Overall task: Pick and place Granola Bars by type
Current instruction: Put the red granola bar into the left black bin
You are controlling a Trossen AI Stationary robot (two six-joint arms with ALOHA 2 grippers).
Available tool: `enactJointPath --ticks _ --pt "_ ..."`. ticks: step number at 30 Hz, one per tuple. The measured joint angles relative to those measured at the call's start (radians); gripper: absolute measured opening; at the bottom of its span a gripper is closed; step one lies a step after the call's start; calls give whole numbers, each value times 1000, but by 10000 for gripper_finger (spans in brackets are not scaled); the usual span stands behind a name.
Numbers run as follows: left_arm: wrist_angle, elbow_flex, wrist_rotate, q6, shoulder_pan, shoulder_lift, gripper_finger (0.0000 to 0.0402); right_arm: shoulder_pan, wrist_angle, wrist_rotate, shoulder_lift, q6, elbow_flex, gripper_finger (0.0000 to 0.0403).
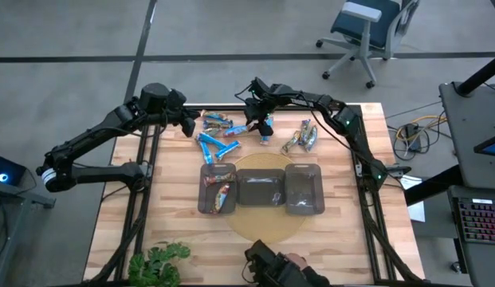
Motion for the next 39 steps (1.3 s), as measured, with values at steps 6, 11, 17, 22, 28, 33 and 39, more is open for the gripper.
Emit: enactJointPath --ticks 6,11,17,22,28,33,39 --pt "0 0 0 0 0 0 18 7 3 27 0 -16 1 152" --pt "0 0 0 -1 0 0 18 7 2 56 0 -17 1 151" --pt "0 0 0 -4 0 0 18 7 -2 59 -1 -19 1 139" --pt "0 0 0 -7 0 0 18 7 -9 58 -1 -23 1 125" --pt "0 0 0 -11 0 0 18 9 -28 56 -1 -38 1 80" --pt "0 0 0 -13 0 0 18 9 -45 52 -1 -43 1 15" --pt "0 0 1 -14 0 0 18 9 -46 73 -2 -19 1 8"
